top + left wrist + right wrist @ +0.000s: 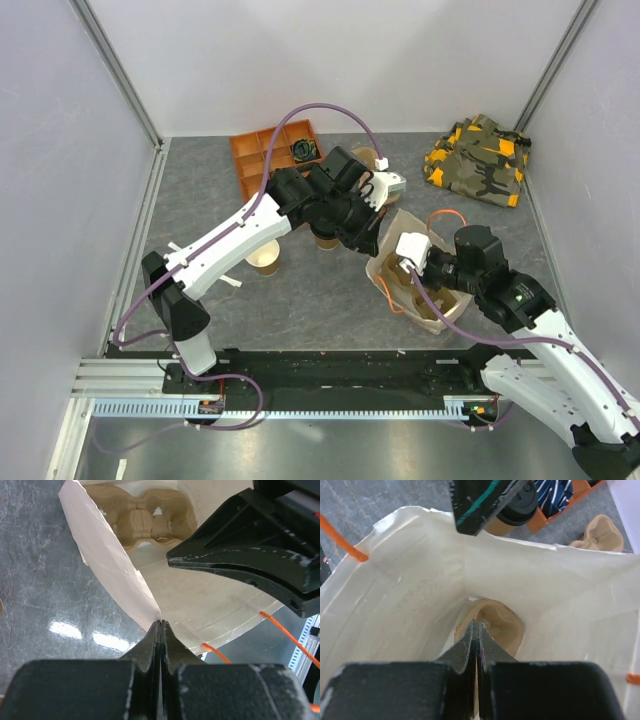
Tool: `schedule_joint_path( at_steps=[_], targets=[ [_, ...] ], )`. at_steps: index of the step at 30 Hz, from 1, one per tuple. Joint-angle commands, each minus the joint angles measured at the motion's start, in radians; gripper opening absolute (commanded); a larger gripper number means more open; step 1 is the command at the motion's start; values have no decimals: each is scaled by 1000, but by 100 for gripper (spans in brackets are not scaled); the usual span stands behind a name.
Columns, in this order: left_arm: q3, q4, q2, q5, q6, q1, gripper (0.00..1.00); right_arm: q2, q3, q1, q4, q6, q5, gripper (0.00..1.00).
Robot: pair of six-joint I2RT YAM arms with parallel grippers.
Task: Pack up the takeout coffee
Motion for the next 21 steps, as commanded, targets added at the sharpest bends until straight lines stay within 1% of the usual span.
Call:
schedule_joint_path(
  at_steps=[1,5,8,11,12,13,14,15,18,21],
  targets=[
    [28,36,-25,-14,1,-2,2,28,-8,-1,-7,-37,-53,0],
    [64,12,-19,-6,-37,-2,2,83,10,-21,-25,-31,-59,0],
    [78,3,-20,-3,-66,-2,2,120,45,-32,-114,-81,-102,0],
    [110,-16,-8,-1,-87,0,2,166,123,-36,-250,-144,-108,0],
    [114,-19,-7,-4,-90,-2,2,191,166,-39,-334,-168,-117,0],
    [116,-19,-8,-1,-91,0,2,203,188,-42,-376,-190,-131,0],
    [113,-20,-11,0,-91,2,2,214,208,-50,-420,-246,-163,0],
    [107,-20,-11,2,-91,6,2,234,234,-52,-507,-276,-183,0],
    [85,-20,-19,8,-94,31,2,281,252,-53,-646,-379,-205,0],
    [73,-17,-27,8,-80,48,2,339,266,-52,-700,-397,-200,0]
  ],
)
